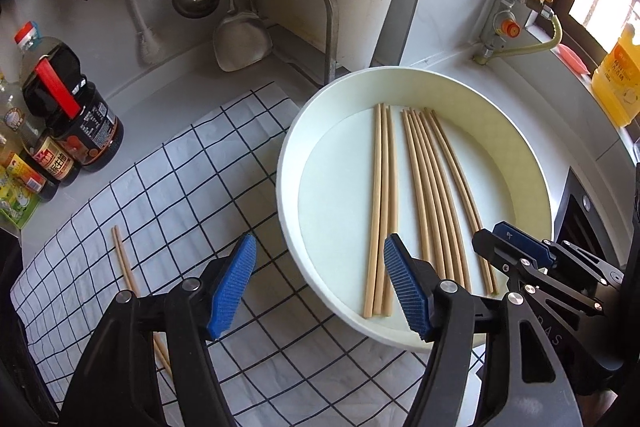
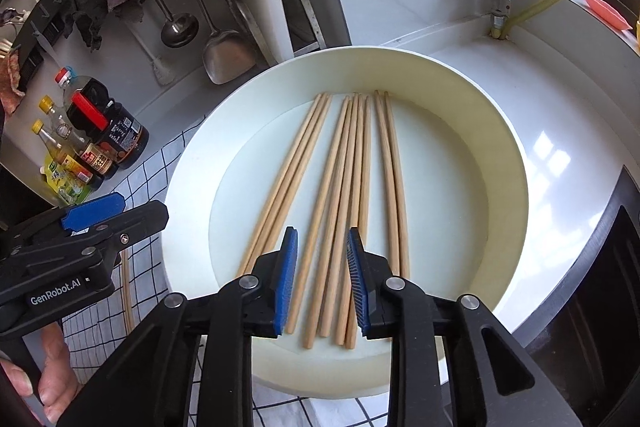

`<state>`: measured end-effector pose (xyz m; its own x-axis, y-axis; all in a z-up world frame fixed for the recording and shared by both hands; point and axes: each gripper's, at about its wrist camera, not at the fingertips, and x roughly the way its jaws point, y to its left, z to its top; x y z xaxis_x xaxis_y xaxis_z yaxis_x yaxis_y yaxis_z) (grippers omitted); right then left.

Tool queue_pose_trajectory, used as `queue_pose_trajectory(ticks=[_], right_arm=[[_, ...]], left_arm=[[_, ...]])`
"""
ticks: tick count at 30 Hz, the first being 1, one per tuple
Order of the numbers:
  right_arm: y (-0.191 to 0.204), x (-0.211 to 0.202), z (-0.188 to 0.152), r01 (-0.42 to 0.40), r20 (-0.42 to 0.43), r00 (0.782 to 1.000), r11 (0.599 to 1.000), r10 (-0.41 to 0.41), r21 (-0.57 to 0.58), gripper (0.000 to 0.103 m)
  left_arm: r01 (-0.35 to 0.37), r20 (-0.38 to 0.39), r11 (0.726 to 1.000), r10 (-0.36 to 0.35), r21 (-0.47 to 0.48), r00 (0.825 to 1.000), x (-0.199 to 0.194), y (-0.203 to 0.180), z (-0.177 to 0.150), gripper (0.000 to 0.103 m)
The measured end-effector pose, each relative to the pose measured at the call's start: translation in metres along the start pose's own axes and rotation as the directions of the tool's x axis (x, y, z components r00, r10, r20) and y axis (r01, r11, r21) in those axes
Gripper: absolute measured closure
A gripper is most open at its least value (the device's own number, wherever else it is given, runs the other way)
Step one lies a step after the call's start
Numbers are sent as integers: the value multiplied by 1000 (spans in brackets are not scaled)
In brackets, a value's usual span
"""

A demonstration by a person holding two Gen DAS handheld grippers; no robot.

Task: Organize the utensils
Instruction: 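Move the left tool back to the last two chopsticks while the right tool follows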

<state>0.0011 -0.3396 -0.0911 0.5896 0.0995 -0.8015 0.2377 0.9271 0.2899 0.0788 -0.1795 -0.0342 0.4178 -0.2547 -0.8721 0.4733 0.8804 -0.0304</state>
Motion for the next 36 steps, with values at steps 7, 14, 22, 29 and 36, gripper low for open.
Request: queue_pose_trajectory(ticks=[7,14,22,29,36], right_arm=[[44,-1,-6,-30,-12,1000,996,29,-85,74],[98,-4,-13,-73,-6,997,981,73,-179,68],[160,9,-33,-123,-59,992,954,111,-274,64],[203,37,-52,-171,-131,982,929,134,-329,64],[232,82,-75,-199,-196,972,903,132,-381,63]], left_arm=[[-27,32,998,29,-63,999,-22,41,-15,35],[-93,42,986,100,-137,994,-40,101,-47,30],[-192,-11,945,196,-264,981,-51,183,-103,29],[-227,-57,898,222,-376,973,-54,237,-135,29],[-253,-84,877,240,-409,967,-42,252,-158,28]])
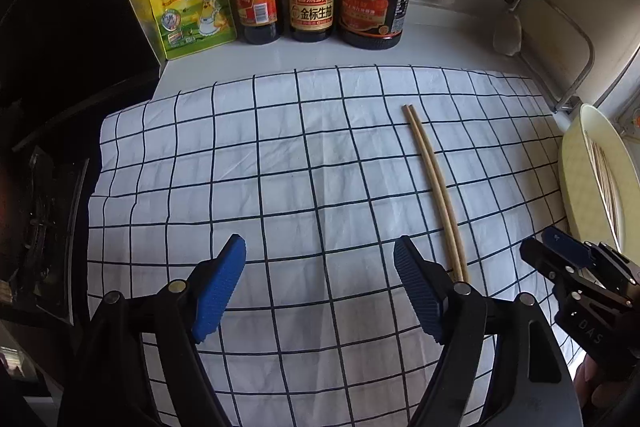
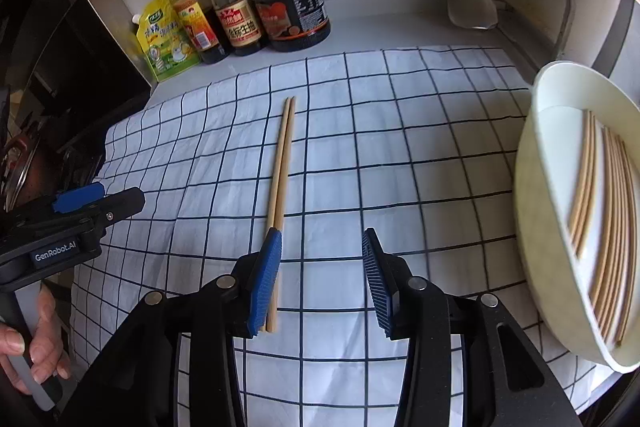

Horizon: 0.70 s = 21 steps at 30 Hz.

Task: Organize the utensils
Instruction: 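Move the left tool back to the last two chopsticks while the right tool follows, then lower and close the left tool on a chopstick while the right tool grasps the other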

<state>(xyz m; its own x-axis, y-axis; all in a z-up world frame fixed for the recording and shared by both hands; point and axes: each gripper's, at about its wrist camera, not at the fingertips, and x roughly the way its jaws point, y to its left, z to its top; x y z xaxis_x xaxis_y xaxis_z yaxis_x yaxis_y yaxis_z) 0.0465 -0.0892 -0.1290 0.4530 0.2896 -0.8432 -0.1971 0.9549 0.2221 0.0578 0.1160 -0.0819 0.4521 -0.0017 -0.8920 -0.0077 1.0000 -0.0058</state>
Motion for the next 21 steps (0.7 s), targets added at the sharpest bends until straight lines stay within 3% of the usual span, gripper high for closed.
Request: queue_pose_trajectory(ticks=[7,21], right_arm=[[13,38,-2,16,-39,999,1000,-16,-19,63],[25,54,2,75,-28,997,994,-78,-85,63]], left_arm=[[2,-46,1000,-3,-23,999,20,8,-13,28],[12,-66,999,-15,-37,998,29,14,-15,28]])
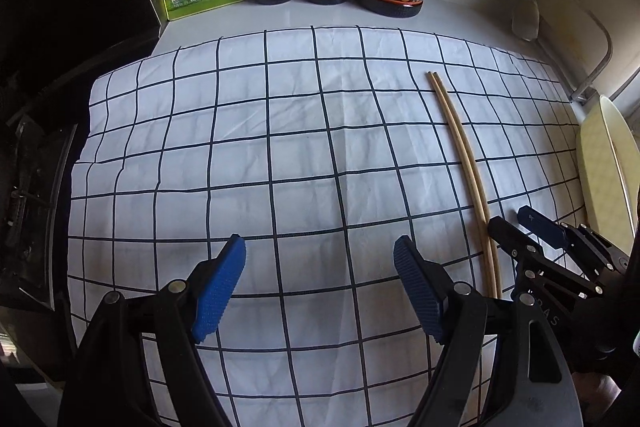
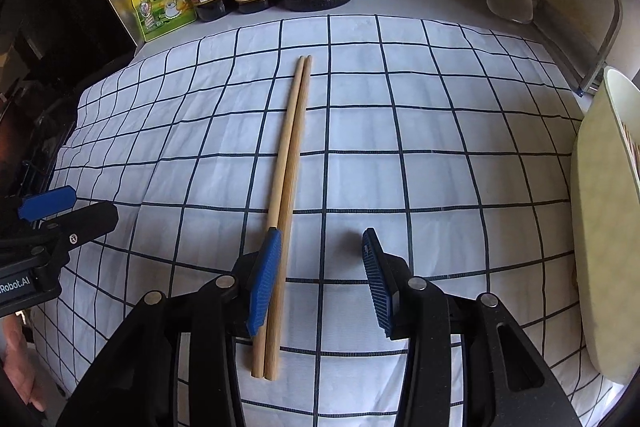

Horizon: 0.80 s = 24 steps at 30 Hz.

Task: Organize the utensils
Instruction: 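Lower and close the left tool on a chopstick while the right tool grasps the other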

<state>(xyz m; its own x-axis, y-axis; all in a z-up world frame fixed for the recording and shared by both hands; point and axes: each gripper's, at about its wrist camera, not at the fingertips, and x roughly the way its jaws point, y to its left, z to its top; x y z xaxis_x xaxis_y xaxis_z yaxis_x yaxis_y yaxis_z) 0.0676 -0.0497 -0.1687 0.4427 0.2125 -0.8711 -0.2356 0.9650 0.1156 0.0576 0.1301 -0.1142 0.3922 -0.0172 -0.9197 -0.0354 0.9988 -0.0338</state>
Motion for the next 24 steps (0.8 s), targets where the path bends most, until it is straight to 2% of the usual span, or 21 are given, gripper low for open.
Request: queue_pose_trajectory(ticks=[11,13,15,16,24], right_arm=[[19,5,-2,41,12,999,994,-40,-103,63],[19,5,-2,40,14,999,993,-39,-110,71],[17,4,-2,31,11,999,993,-30,-110,90],[15,4,-2,33,9,999,993,-33,-110,95],[-1,1,-2,28,14,1000,997,-27,-74,96]], left_arm=[[8,-1,1000,-8,-1,1000,5,-4,4,28],[10,0,1000,-10,2,1000,5,-6,4,28],[11,1,1000,-11,6,1000,7,-9,6,28],[12,1,1000,-12,7,1000,8,-10,6,28],[27,0,999,-27,39,1000,16,-34,12,28]])
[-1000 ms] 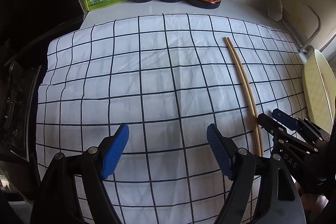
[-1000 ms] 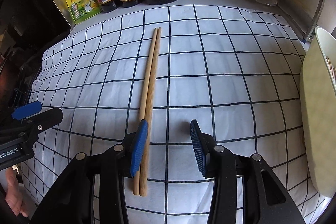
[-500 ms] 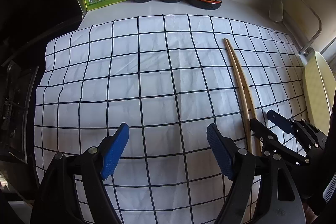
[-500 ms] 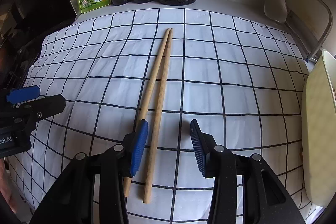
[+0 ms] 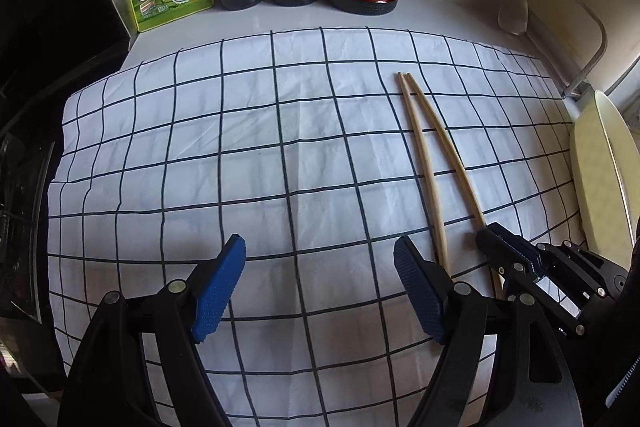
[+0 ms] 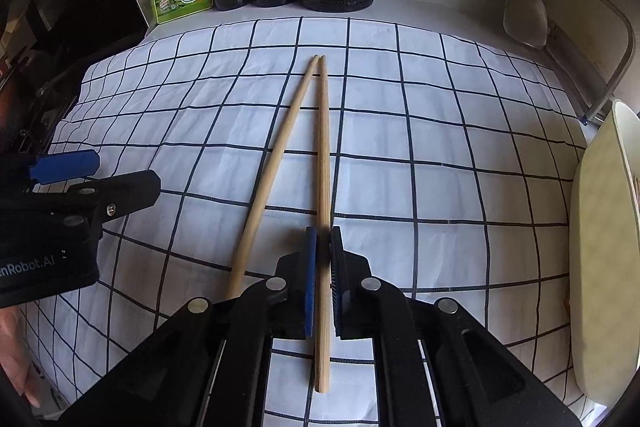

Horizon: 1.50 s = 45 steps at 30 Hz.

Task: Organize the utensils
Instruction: 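Lower and close the left tool on a chopstick while the right tool grasps the other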

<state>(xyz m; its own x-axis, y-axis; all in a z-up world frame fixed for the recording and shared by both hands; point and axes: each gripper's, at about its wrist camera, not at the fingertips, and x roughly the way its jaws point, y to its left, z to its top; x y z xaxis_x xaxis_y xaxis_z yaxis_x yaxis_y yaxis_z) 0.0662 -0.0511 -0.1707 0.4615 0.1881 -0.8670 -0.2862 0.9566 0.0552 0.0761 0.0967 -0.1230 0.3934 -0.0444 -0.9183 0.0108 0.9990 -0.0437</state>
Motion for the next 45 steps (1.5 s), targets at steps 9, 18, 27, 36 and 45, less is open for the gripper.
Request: queue_pose_trajectory(ticks=[9,18,27,36,45], right_arm=[[-41,-10,-11,43,-2,999,996,-43,78,96],[-61,-17,-20,52,-3,999,992,-52,111,96],[-62,-17,-20,62,2,998,991,-62,121,89],[-60,-15,-17,90,7,996,989,-91,116,74],[-52,-9,-11,87,20,996,995,-88,54,81]], left_arm=[[-2,1,999,2,54,1000,17,-33,4,28],[6,2,998,-6,62,1000,29,-45,5,24],[-25,6,997,24,67,1000,35,-47,2,20],[-53,23,997,52,63,998,39,-48,4,15],[-15,47,996,10,93,999,31,-60,0,55]])
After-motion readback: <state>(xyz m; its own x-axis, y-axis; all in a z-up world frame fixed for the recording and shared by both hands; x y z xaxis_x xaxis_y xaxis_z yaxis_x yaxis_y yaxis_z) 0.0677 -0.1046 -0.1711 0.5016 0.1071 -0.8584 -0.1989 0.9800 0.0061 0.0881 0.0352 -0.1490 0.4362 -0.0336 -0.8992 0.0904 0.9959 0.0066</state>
